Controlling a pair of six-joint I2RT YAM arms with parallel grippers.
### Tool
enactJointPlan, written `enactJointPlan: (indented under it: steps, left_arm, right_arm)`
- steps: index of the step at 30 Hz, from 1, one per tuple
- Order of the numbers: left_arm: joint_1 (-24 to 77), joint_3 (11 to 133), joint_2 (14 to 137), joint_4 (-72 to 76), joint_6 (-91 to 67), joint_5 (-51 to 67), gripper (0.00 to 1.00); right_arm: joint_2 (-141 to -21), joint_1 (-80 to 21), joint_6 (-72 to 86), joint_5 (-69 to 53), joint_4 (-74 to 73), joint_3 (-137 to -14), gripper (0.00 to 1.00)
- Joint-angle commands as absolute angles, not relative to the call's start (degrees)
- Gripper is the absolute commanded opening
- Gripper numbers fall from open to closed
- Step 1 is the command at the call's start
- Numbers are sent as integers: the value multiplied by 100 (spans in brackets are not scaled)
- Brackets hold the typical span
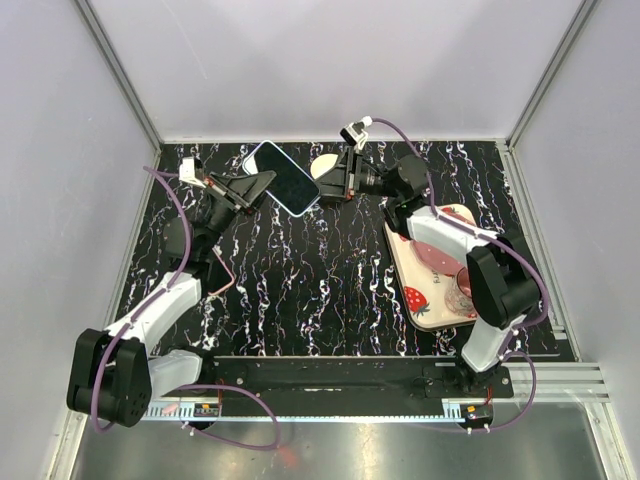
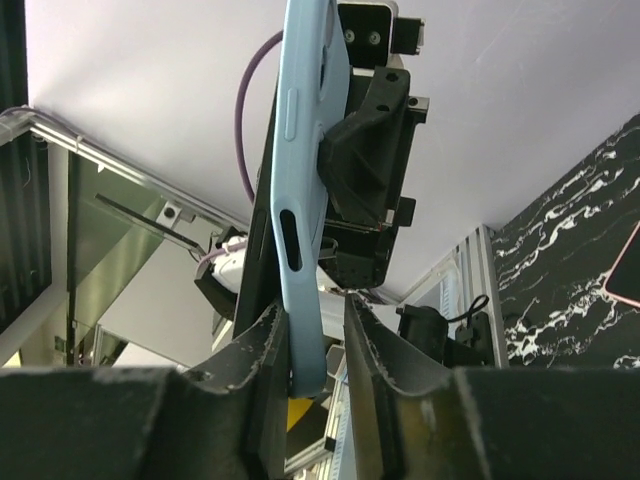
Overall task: Take the phone out of the phone case
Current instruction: Remove the phone case from the phone.
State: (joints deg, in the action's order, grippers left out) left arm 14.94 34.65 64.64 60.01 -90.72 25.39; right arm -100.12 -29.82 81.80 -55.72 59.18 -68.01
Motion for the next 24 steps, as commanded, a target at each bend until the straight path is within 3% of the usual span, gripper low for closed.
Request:
enactJointPlan:
  steps: [1, 7, 10, 13, 19, 20, 24]
  left_arm:
    - [2153, 3595, 6029, 7436, -9624, 4342, 0]
    - [2153, 3665, 6205, 7138, -9344, 4500, 0]
    - [2153, 3560, 6231, 6671, -8869, 4526, 0]
    - [2153, 3463, 6345, 6846, -8859, 4596, 0]
    - [2153, 3384, 6627, 7128, -8877, 4702, 0]
    - [2153, 3340, 6670, 7163, -8842, 4685, 0]
    - [2153, 3366, 6802, 6962, -8728, 4641, 0]
  right_arm:
    - [-10669, -3120, 8304, -5343, 5263, -7049, 34]
    - [-11144, -3146, 9762, -5931, 7493, -7242, 50]
    - [-11478, -3147, 10695, -6021, 8831, -7383, 49]
    - [-11444, -3164, 10591, -6047, 8833, -7199, 43]
    - [-11373, -3164, 10512, -6082, 8868, -7093, 12]
    - [-11364, -3173, 10503, -6082, 8859, -7084, 0]
    - [-11373, -3164, 10529, -5986, 8842, -6997, 0]
